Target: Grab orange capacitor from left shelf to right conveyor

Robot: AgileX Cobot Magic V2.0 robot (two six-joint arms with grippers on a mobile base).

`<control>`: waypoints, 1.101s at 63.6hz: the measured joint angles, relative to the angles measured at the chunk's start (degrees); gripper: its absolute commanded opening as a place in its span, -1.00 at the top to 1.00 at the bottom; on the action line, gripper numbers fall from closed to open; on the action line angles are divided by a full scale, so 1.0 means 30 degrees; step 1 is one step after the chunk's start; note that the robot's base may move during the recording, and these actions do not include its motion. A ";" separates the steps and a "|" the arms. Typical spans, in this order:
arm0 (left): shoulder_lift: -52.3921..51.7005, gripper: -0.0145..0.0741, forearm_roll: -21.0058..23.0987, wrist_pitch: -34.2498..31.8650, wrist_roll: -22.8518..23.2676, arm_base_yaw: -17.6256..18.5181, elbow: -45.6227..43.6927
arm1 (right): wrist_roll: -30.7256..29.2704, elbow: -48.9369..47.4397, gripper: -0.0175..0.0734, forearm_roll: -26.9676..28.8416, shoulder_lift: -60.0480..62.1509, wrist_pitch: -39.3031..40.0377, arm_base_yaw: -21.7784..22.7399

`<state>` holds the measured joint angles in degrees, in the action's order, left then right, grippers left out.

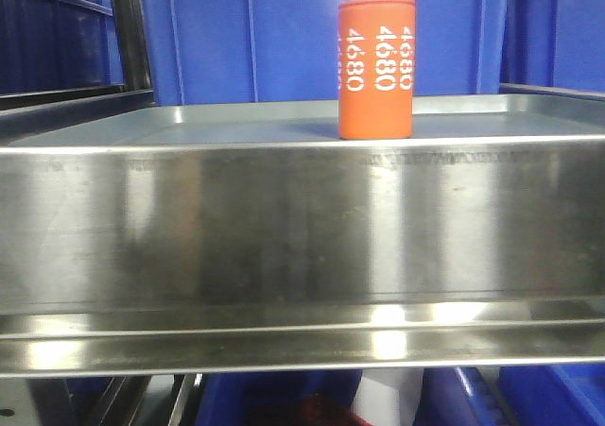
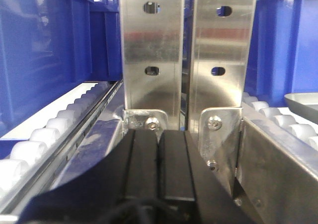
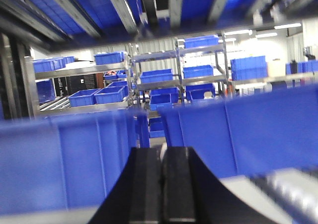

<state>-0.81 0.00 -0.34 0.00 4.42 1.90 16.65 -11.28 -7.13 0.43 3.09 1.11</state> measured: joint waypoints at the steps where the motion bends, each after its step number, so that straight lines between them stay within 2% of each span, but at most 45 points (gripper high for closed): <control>1: 0.0000 0.91 0.0000 0.0000 0.0000 0.0000 0.0000 | 0.0068 -0.0537 0.49 -0.0161 -0.0064 -0.0551 -0.0146; 11: 0.0000 0.91 0.0000 0.0000 0.0000 0.0000 0.0000 | 0.0220 -0.6804 0.49 -0.0729 -0.2670 -0.6252 -0.1717; 22: 0.0000 0.91 0.0000 0.0000 0.0000 0.0000 0.0000 | -0.1520 -1.1719 0.49 -0.0030 -0.7681 -1.1186 -0.5060; 30: 0.0000 0.91 0.0000 0.0000 0.0000 0.0000 0.0000 | -0.2875 -1.3443 0.48 0.1230 -1.1252 -1.2976 -0.7625; 34: 0.0000 0.91 0.0000 0.0000 0.0000 0.0000 0.0000 | -0.3159 -1.3832 0.41 0.1526 -1.2901 -1.3148 -0.8824; 36: 0.0000 0.91 0.0000 0.0000 0.0000 0.0000 0.0000 | -0.3243 -1.3917 0.30 0.1561 -1.3747 -1.3148 -0.9284; 41: 0.0000 0.91 0.0000 0.0000 0.0000 0.0000 0.0000 | -0.3311 -1.3953 -0.10 0.1786 -1.5516 -1.2785 -1.0427; 46: 0.0000 0.91 0.0000 0.0000 0.0000 0.0000 0.0000 | -0.3174 -1.3953 -0.64 0.2376 -1.7018 -1.2059 -1.1142; 48: 0.0000 0.91 0.0000 0.0000 0.0000 0.0000 0.0000 | -0.3149 -1.3953 -0.79 0.2622 -1.7603 -1.1591 -1.1389; 58: 0.0000 0.91 0.0000 0.0000 0.0000 0.0000 0.0000 | -0.3122 -1.3953 -0.76 0.3386 -1.9810 -0.9894 -1.2032; 70: 0.0000 0.91 0.0000 0.0000 0.0000 0.0000 0.0000 | -0.3092 -1.3953 -0.76 0.3466 -2.2239 -0.8746 -1.2074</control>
<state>-0.81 0.00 -0.34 0.00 4.42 1.90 7.38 -53.14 3.27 -66.29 -23.15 -35.11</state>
